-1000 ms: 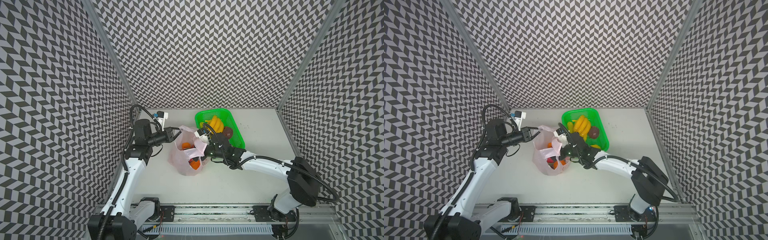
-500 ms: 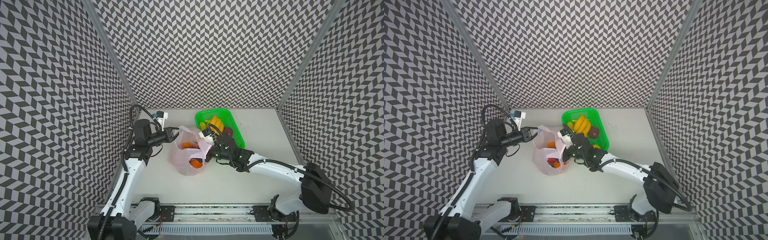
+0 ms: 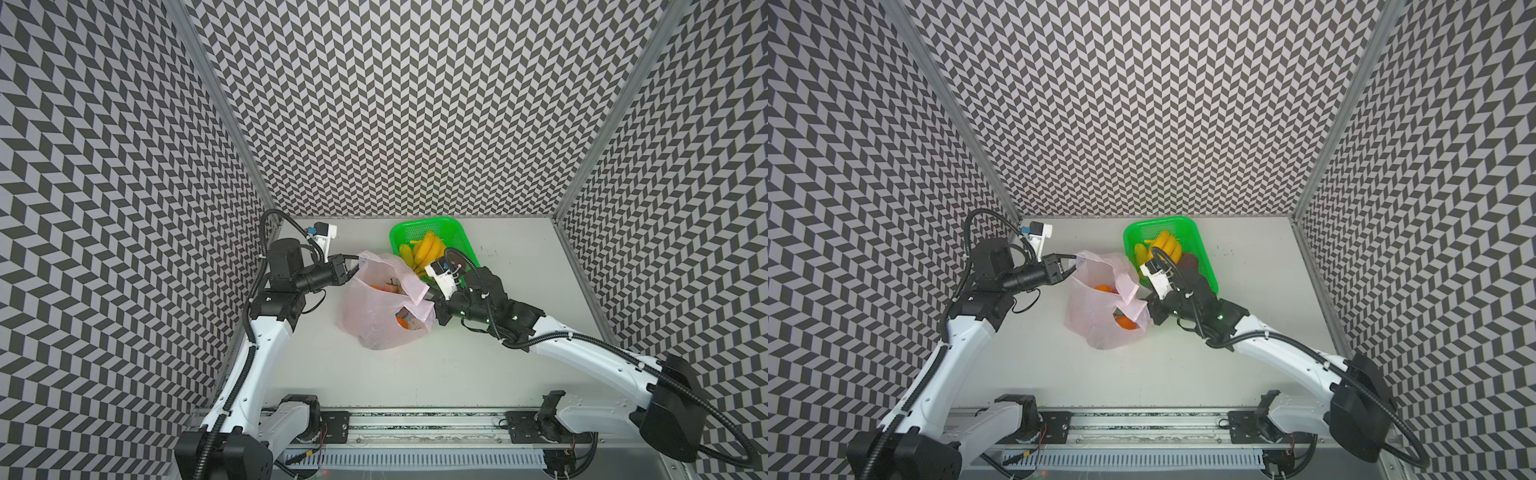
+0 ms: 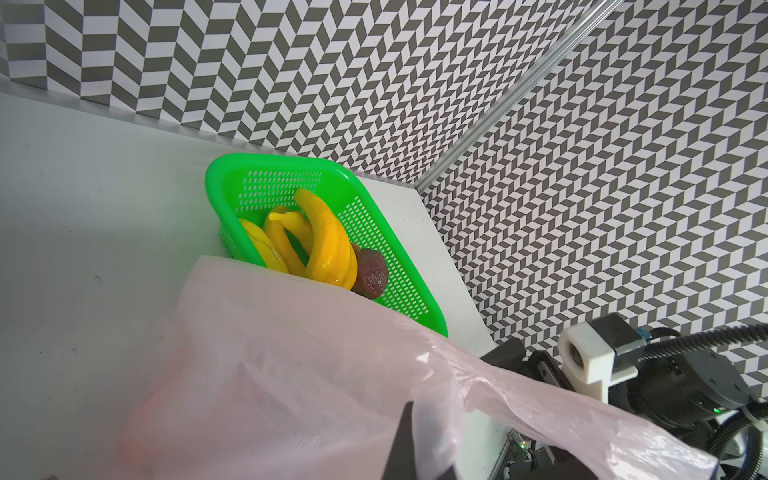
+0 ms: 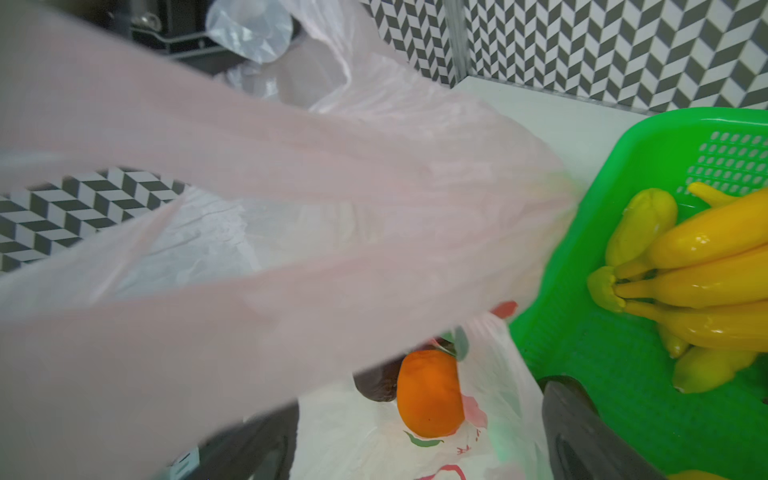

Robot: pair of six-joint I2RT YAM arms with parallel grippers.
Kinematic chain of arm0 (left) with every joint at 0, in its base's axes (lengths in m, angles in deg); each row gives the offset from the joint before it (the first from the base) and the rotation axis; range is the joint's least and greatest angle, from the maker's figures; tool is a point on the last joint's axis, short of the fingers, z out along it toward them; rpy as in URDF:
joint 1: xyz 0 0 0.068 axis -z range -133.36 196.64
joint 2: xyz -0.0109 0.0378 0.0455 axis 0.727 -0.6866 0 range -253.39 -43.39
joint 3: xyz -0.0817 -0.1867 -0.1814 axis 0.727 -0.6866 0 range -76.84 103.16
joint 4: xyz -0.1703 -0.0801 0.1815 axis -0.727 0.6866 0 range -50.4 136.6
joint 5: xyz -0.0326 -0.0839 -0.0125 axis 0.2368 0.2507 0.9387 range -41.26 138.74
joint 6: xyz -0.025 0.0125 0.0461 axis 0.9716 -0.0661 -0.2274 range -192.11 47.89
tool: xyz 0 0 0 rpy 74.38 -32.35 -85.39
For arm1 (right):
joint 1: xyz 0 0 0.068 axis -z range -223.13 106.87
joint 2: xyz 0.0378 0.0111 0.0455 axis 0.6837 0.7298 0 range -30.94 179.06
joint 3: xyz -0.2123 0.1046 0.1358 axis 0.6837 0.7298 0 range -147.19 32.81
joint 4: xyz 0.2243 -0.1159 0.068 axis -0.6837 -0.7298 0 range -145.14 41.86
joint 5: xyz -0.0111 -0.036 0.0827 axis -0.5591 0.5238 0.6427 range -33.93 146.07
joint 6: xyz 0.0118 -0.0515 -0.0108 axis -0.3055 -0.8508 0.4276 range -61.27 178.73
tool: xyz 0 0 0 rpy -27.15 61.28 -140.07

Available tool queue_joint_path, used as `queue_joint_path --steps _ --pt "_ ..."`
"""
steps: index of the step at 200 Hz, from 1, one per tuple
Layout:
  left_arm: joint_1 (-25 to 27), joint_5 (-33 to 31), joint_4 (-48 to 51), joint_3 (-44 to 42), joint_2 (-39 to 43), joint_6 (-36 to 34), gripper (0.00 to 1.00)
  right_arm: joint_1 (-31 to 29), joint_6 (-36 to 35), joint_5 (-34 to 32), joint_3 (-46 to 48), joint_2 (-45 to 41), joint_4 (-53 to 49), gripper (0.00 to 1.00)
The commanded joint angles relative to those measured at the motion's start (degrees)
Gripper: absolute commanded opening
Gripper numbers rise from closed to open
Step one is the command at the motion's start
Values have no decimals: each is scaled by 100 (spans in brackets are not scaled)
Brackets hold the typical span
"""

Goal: Place the fake fruits into the plastic bag and tie a complex knot
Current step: 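Withdraw the right gripper out of the bag away from it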

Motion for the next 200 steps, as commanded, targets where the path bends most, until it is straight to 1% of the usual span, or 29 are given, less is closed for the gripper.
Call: queue_joint_path --steps 1,21,39,56,68,81,99,111,123,144,156,168,188,200 --pt "20 -8 -19 35 45 -92 0 173 -235 42 57 -277 -42 89" --pt "20 0 -30 27 42 -102 0 252 -143 -67 67 -322 -125 89" --pt "20 16 -50 17 30 -84 0 283 252 -372 -24 -230 -226 89" --pt "20 16 -76 8 22 -82 0 283 564 -518 -135 -90 -242 89" --pt "20 20 -68 16 18 -85 0 298 519 -636 -268 -22 -369 89" --pt "14 18 -49 28 17 -88 0 407 260 -686 -411 -78 -581 89" --pt "16 29 -50 35 29 -101 0 777 -251 -344 -423 -332 -743 89" --pt "15 44 -50 26 23 -117 0 1005 -760 53 -338 -614 -726 89" --pt "20 63 -59 18 9 -121 0 1135 -1239 231 -179 -946 -581 89" --pt "13 88 -59 26 -18 -140 0 1170 -2271 682 57 -1600 -315 89" --pt "20 108 -80 21 -32 -147 0 1170 -2780 957 109 -1940 -255 91" --pt "19 120 -101 22 -57 -146 0 1170 -3476 1256 83 -2237 -332 93" --pt "20 186 -146 26 -106 -133 0 1166 -4406 1811 -132 -2436 -550 93" --pt "20 222 -194 26 -147 -117 0 1161 -4766 2027 -332 -2363 -642 93"
